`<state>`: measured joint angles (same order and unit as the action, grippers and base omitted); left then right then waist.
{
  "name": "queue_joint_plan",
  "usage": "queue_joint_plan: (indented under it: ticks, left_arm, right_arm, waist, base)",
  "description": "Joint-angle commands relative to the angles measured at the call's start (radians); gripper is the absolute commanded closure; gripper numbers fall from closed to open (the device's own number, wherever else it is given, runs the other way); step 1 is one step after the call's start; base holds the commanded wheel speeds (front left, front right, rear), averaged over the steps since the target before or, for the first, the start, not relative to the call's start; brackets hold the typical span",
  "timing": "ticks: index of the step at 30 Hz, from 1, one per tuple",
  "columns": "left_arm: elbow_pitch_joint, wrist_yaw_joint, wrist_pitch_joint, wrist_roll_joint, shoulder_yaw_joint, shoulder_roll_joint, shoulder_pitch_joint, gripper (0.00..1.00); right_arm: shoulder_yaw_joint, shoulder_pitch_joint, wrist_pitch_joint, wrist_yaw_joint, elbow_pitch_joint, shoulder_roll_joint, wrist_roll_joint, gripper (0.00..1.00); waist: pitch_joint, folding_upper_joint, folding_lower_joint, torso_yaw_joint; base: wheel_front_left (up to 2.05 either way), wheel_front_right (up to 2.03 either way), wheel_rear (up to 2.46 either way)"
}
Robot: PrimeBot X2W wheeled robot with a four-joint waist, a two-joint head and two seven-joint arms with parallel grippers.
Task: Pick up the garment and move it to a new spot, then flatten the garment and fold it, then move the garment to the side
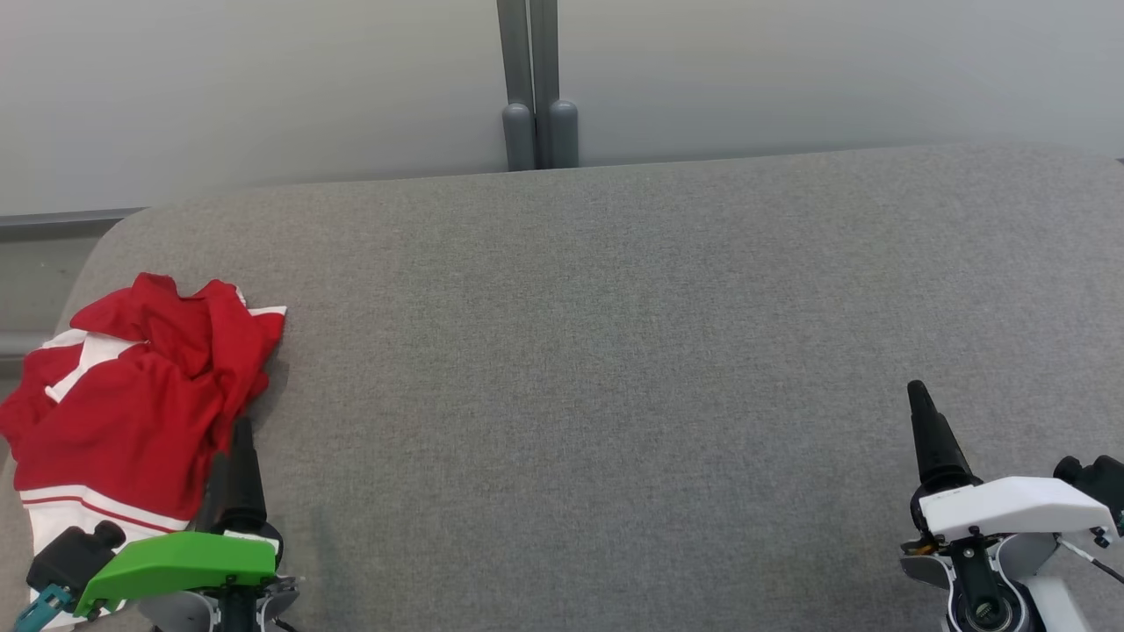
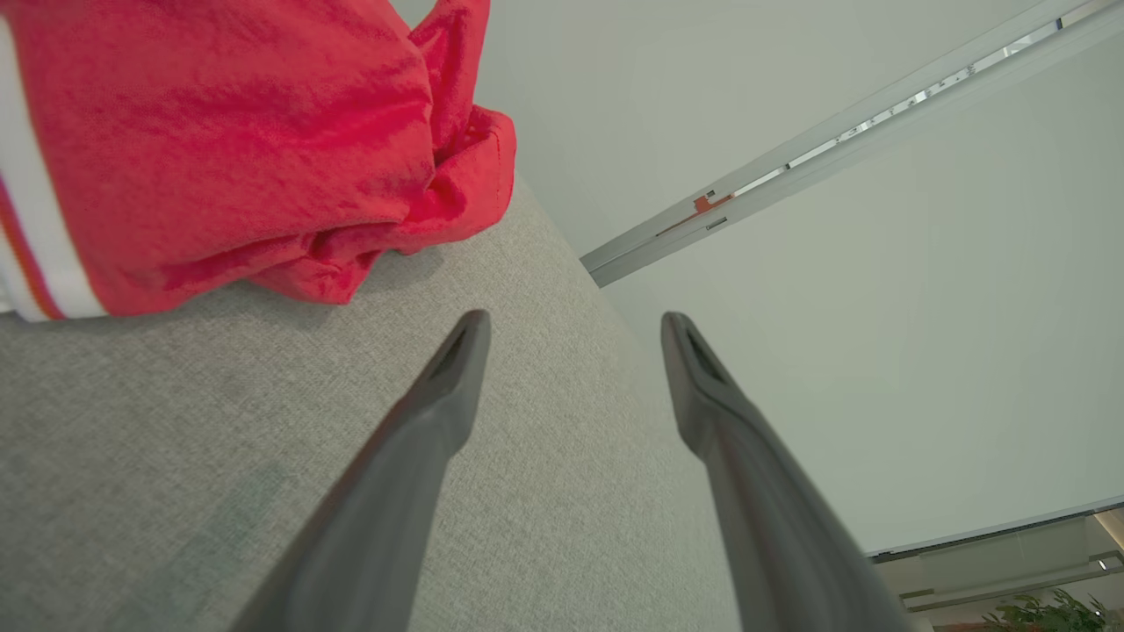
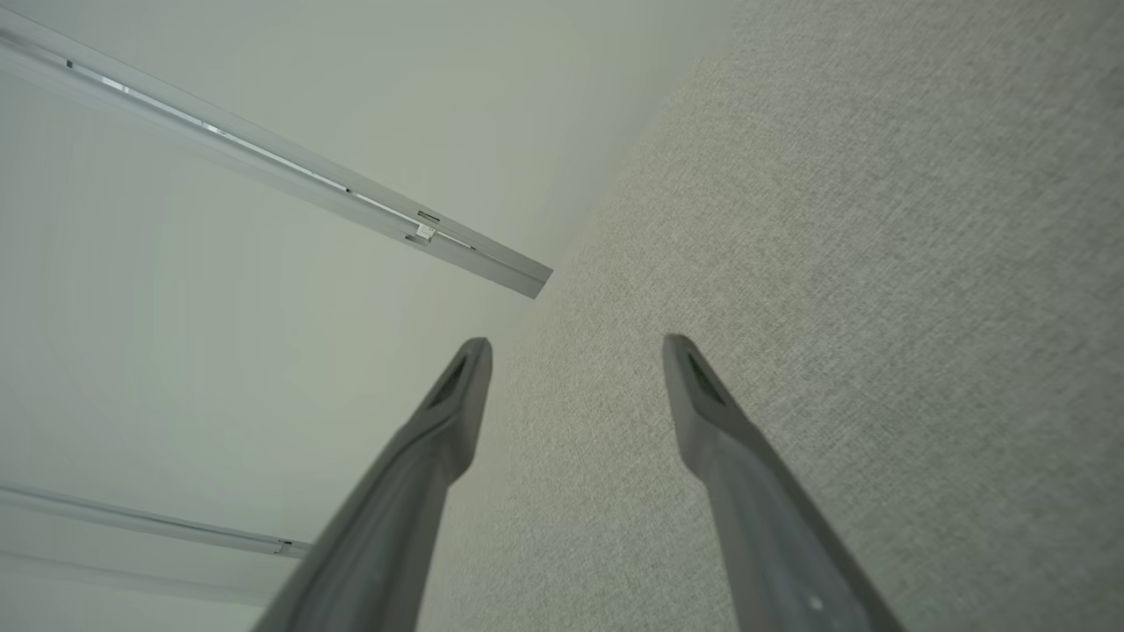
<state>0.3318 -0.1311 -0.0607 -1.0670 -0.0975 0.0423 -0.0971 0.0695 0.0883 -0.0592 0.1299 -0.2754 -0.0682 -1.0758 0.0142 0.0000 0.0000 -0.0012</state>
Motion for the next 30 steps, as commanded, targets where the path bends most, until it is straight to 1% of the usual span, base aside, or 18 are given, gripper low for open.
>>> queue_joint_plan:
  ticks: [1,15,26,30]
  left_arm:
    - [-0.005,0.0,-0.01,0.046,0.006,0.007,-0.03,0.0]
    - [0.027,0.0,-0.054,0.263,0.046,0.011,-0.044,0.0]
    - [0.057,0.0,-0.085,0.396,0.076,0.015,-0.047,0.0]
    - [0.067,0.0,-0.095,0.462,0.082,0.016,-0.045,0.0]
  right_arm:
    - [-0.002,0.028,-0.012,0.001,0.009,-0.003,0.049,0.0]
    - [-0.039,0.04,-0.056,0.001,0.008,-0.001,0.285,0.0]
    - [-0.064,0.041,-0.086,0.001,-0.003,-0.001,0.458,0.0]
    - [-0.068,0.039,-0.097,0.001,-0.007,0.001,0.532,0.0]
  waist:
    - [0.0,0.0,0.0,0.0]
    - [0.002,0.0,0.0,-0.002]
    - [0.001,0.0,0.0,-0.002]
    - [-0.001,0.0,0.0,-0.001]
  base:
    - [0.0,0.0,0.0]
    - [0.0,0.0,0.0]
    - [0.0,0.0,0.0]
    - [0.0,0.0,0.0]
